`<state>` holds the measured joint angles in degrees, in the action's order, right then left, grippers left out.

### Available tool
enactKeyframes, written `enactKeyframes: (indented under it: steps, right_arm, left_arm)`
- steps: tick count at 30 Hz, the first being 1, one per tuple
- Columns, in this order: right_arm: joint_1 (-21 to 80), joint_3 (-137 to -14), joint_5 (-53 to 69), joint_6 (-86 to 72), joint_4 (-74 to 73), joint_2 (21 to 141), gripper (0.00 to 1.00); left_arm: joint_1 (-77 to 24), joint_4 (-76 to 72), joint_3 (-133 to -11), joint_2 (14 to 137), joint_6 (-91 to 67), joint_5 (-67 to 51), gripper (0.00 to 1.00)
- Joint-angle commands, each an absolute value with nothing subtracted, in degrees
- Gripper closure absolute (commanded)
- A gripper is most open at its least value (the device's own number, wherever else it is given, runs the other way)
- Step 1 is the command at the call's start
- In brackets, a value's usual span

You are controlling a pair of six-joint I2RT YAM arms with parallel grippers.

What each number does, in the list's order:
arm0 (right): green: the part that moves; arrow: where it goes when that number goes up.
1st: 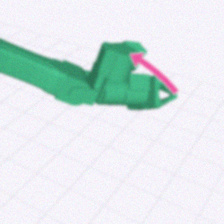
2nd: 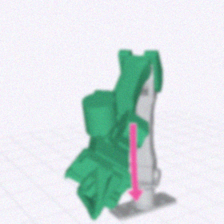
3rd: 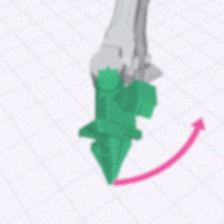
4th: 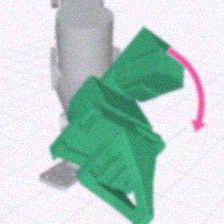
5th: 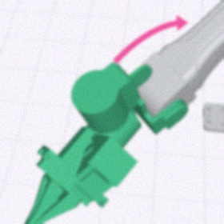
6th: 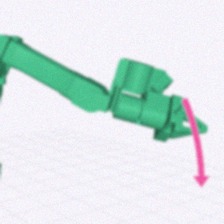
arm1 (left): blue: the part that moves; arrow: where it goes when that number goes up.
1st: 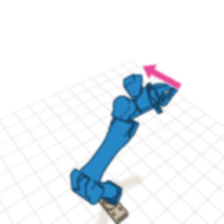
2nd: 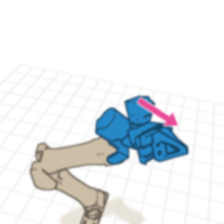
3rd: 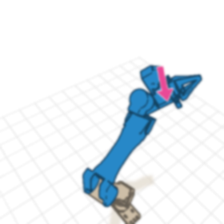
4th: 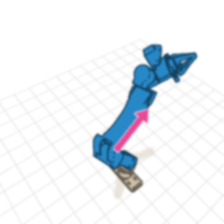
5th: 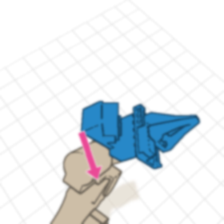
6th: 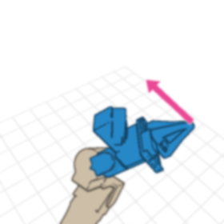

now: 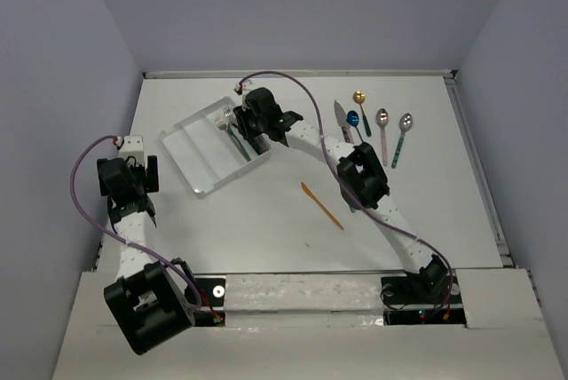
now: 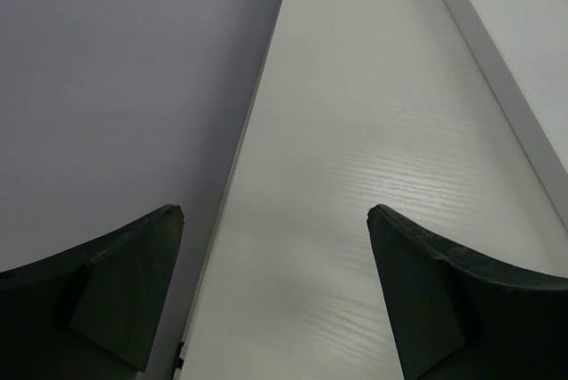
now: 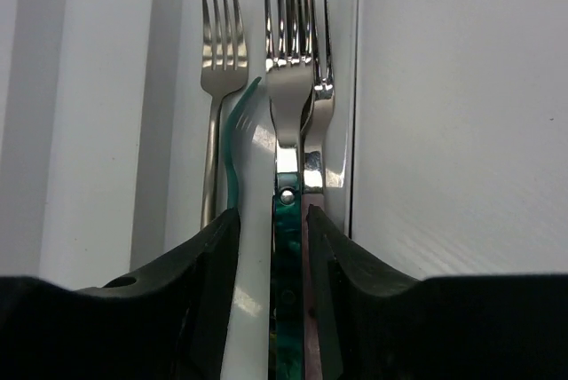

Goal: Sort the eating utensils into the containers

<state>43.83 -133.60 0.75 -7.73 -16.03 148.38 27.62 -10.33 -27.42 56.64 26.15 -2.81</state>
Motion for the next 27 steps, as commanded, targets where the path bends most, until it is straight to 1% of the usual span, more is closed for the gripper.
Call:
enactKeyframes:
  steps: [1, 4, 5, 8, 9, 11, 12, 15, 16, 17, 18, 19, 20, 22, 24, 27]
  right_arm:
    - [44.38, -133.16, 2.46, -7.91, -11.95, 141.70, 0.55]
    - [44.38, -131.23, 2.20, -7.39, -12.13, 138.35, 0.53]
    - [44.38, -129.13, 1.94, -7.12, -12.22, 135.21, 0.52]
    - [44.38, -124.38, -2.61, -5.89, -12.57, 129.40, 0.52]
    - [44.38, -120.28, -6.20, -5.63, -13.09, 125.02, 0.51]
    - [42.29, -115.25, -8.60, -6.24, -13.79, 120.35, 0.49]
    - [40.88, -109.74, -8.96, -6.85, -14.15, 115.88, 0.48]
    - [31.84, -101.28, -8.17, -11.32, -17.13, 110.06, 0.48]
    - [28.95, -95.16, -8.00, -14.47, -18.27, 106.73, 0.48]
    - [22.74, -92.05, -7.74, -16.15, -18.63, 105.22, 0.48]
    - [19.63, -88.89, -7.04, -19.04, -18.98, 102.59, 0.48]
    - [16.73, -85.81, -7.12, -20.29, -18.90, 102.57, 0.48]
    - [11.39, -80.39, -7.03, -21.26, -18.90, 100.57, 0.48]
    - [7.31, -74.65, -8.34, -22.84, -18.55, 99.32, 0.48]
    - [3.36, -72.52, -8.70, -22.94, -18.11, 99.75, 0.49]
    - [2.12, -71.63, -10.27, -22.41, -17.67, 101.77, 0.50]
  left_arm:
    - [27.86, -13.01, -26.89, 55.63, 26.63, -3.51, 0.01]
    - [27.86, -13.01, -26.72, 55.46, 26.63, -3.52, 0.01]
    - [27.86, -13.01, -26.72, 55.37, 26.63, -3.52, 0.01]
    - [27.77, -13.10, -26.37, 55.28, 26.72, -3.52, 0.01]
    - [27.86, -13.18, -26.37, 55.28, 26.72, -3.52, 0.01]
    - [27.86, -13.18, -26.19, 55.28, 26.63, -3.69, 0.01]
    - [27.86, -13.18, -26.19, 55.11, 26.63, -3.87, 0.01]
    - [27.77, -13.27, -25.84, 55.02, 26.81, -4.66, 0.01]
    - [27.86, -13.53, -25.84, 55.02, 26.81, -4.66, 0.01]
    - [27.86, -13.71, -25.75, 55.02, 26.81, -4.75, 0.01]
    - [27.77, -13.80, -25.66, 55.11, 26.81, -4.83, 0.01]
    - [27.77, -13.80, -25.75, 55.19, 26.81, -4.92, 0.01]
    - [27.77, -14.06, -25.75, 55.11, 26.81, -5.01, 0.01]
    - [27.77, -14.32, -25.58, 55.02, 26.81, -5.27, 0.01]
    - [27.77, -14.59, -25.40, 54.93, 26.81, -5.45, 0.01]
    - [27.77, -14.85, -25.23, 55.02, 26.81, -5.71, 0.01]
